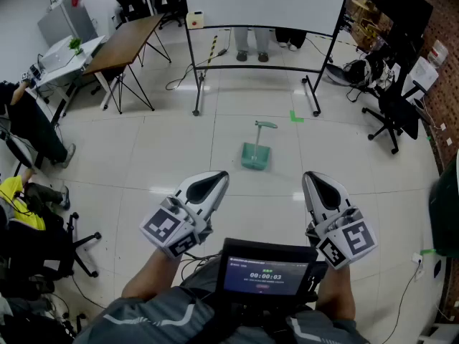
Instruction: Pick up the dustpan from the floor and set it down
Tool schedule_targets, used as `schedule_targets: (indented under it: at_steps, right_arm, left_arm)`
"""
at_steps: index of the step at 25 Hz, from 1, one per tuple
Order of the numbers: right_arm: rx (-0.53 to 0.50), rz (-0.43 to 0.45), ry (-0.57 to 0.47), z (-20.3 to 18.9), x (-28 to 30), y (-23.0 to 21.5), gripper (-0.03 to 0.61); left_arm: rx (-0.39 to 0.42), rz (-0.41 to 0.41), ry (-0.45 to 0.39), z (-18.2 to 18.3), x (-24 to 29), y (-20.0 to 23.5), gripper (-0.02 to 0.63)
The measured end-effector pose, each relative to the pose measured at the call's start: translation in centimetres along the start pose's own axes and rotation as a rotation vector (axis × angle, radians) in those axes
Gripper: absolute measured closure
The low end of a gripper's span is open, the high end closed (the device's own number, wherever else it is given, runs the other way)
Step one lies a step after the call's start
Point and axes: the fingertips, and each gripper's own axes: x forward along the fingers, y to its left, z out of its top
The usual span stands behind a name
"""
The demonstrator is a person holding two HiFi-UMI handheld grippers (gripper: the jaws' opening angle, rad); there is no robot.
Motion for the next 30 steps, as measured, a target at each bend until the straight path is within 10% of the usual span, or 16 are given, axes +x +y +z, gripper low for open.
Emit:
schedule_targets:
  at_steps: [16, 30]
  right_arm:
    - [-0.002, -0.049, 0.017, -2.8, 10.1, -2.7, 0.558]
    - [-0.005, 0.102, 0.044, -1.8, 21.8, -24.1, 0.558]
  left_arm:
    - [-0.012, -0.064, 0.007, -0.8, 3.3, 10.0, 0.588]
    - [0.029, 0.088, 0.031, 1.2, 24.7, 19.1, 0.588]
